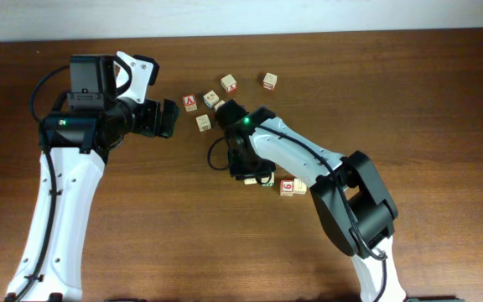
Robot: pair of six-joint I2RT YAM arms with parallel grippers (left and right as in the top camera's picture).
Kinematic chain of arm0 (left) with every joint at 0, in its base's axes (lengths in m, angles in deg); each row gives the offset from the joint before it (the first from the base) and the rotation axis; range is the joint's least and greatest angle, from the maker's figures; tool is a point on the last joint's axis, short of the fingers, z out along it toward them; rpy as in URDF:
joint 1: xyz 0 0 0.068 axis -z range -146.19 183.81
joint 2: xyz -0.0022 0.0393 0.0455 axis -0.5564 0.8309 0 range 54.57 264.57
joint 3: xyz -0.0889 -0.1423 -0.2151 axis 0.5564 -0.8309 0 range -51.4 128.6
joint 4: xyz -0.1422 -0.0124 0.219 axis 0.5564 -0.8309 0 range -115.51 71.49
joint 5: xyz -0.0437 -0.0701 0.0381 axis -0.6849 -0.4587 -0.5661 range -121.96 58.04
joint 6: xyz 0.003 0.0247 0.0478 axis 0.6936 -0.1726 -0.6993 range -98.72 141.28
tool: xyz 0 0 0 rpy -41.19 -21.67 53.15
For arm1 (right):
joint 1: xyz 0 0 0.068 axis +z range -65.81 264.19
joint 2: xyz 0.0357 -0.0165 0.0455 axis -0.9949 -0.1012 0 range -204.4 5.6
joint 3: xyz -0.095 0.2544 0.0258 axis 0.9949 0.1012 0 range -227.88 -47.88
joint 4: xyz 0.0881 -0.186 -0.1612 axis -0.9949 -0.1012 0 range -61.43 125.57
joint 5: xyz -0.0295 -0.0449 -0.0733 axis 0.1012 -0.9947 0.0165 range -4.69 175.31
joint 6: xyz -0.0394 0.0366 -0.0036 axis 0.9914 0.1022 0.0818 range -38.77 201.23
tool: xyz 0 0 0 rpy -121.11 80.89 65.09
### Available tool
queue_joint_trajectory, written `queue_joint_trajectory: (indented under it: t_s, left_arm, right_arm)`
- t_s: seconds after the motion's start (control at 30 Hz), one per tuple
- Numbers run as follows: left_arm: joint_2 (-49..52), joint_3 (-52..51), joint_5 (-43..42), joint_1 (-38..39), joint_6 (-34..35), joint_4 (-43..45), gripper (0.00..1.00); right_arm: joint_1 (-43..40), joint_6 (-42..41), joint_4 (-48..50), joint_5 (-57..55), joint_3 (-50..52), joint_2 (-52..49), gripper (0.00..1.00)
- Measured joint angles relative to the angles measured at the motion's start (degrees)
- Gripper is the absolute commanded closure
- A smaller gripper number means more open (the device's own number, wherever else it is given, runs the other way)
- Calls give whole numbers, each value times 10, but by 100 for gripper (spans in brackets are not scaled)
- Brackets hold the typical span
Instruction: Rotate 4 blocks
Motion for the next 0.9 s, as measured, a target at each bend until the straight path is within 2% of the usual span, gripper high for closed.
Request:
queue_joint_trajectory:
  t_s: [0.1,0.27,0.5,0.6,0.7,0.9]
  left_arm:
    - [0,0,0,0,0,0,1]
    - [0,0,0,0,0,0,1]
    - [0,0,0,0,0,0,1]
    - [0,0,0,0,0,0,1]
    - [0,0,0,0,0,0,1]
    - [0,0,0,0,0,0,1]
  right_arm:
    - [3,-4,1,-15,0,0,53]
    - [3,-4,-4,-16,-7,0,53]
    - [18,-6,4,33,-45,22,65]
    - [30,-16,57,38,-20,22,70]
    - [30,-28,63,25,17,22,72]
    - [24,-59,22,-11,18,22,75]
